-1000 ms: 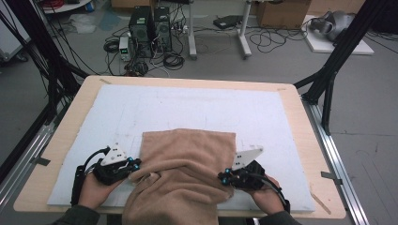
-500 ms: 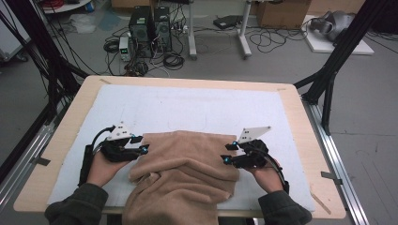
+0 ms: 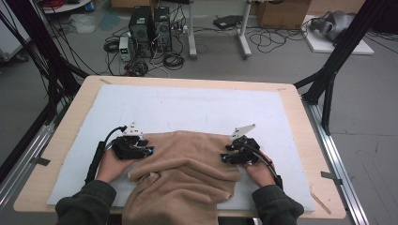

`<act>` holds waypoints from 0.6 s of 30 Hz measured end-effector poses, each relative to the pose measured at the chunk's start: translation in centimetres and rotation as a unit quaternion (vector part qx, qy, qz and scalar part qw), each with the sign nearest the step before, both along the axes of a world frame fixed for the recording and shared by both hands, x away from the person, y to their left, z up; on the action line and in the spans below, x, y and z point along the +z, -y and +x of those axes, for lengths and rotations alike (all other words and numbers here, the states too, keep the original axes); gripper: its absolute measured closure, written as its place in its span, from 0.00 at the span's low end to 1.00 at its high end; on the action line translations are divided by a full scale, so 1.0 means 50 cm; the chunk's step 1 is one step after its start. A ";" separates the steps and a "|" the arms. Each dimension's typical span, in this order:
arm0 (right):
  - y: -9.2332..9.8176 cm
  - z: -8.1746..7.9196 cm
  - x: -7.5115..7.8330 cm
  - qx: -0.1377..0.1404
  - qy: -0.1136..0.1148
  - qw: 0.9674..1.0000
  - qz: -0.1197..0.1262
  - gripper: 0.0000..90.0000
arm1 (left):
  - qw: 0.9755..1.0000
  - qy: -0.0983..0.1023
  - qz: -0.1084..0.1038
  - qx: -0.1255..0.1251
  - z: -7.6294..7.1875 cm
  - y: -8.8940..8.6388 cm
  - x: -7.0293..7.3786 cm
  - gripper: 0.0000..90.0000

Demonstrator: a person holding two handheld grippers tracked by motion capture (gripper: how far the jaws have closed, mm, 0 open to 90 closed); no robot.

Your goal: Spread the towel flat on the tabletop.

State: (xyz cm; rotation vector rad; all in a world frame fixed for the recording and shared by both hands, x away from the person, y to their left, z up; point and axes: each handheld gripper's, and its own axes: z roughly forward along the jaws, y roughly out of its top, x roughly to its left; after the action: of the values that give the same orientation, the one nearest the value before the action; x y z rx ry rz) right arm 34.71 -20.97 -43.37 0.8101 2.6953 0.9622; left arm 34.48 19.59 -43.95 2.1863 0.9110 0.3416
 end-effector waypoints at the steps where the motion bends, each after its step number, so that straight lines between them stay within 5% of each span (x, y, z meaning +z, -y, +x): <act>1: 0.000 0.000 0.000 0.000 0.000 1.000 0.000 0.64 | 1.000 0.000 -0.001 0.006 0.001 0.000 0.000 0.69; 5: 0.002 0.007 -0.001 0.003 -0.003 1.000 0.007 0.77 | 1.000 -0.009 -0.008 0.024 0.007 -0.003 0.001 0.84; 8: 0.002 0.016 -0.001 0.019 -0.012 1.000 0.016 0.92 | 1.000 0.000 0.011 0.028 0.006 0.009 0.004 0.94; 14: 0.007 0.023 0.001 0.030 -0.035 0.998 0.034 0.94 | 0.999 0.006 0.022 0.025 0.002 0.012 0.008 0.96; 18: 0.016 0.038 0.022 0.051 -0.051 0.996 0.050 0.95 | 0.999 0.015 0.009 0.038 0.010 0.000 0.034 0.96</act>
State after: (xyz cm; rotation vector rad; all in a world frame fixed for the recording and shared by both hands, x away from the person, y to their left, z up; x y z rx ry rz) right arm 36.59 -21.78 -42.26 0.7643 2.8192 1.1153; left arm 34.99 19.57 -42.24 2.1602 0.9792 0.4193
